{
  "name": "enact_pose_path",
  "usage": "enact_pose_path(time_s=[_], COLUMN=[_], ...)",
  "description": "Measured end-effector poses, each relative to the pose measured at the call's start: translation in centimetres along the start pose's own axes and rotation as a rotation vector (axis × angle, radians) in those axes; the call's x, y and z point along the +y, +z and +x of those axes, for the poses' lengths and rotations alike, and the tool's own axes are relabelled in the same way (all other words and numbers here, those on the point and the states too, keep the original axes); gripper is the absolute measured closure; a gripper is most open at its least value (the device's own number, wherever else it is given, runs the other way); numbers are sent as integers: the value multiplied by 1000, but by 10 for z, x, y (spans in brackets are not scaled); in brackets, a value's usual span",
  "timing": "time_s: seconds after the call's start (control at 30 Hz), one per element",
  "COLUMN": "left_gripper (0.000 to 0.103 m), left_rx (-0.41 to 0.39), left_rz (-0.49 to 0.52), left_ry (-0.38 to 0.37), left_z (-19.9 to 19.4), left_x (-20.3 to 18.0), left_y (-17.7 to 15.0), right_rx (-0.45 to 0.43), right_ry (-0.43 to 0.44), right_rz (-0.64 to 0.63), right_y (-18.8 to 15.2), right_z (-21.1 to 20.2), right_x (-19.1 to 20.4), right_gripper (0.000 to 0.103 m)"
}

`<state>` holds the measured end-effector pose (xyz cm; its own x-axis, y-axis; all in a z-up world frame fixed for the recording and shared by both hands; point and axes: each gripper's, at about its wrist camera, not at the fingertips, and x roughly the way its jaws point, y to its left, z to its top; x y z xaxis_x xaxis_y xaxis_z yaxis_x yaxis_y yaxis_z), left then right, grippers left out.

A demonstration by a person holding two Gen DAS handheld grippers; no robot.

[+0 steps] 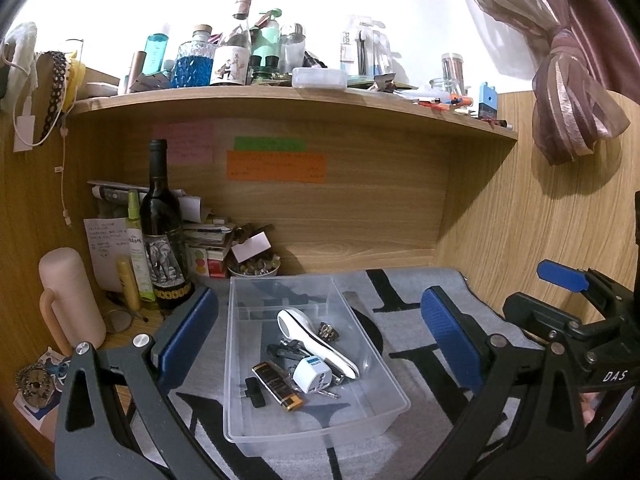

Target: Organize rigid objects

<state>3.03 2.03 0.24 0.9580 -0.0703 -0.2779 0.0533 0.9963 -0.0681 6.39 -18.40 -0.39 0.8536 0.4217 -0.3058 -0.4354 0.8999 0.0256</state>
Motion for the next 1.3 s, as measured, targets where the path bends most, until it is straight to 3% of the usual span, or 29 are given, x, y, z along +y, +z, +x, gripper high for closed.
enact_pose_path(time_s=[1.3], left_gripper=[0], left_rx=[17], left_rz=[-7], left_ry=[-2], left_z=[5], left_x=[1], left_y=[-5], right_rx=[3], right_ry=[-10], right_rz=[4], right_y=[1], right_z=[2], right_x=[9], right_gripper=[0])
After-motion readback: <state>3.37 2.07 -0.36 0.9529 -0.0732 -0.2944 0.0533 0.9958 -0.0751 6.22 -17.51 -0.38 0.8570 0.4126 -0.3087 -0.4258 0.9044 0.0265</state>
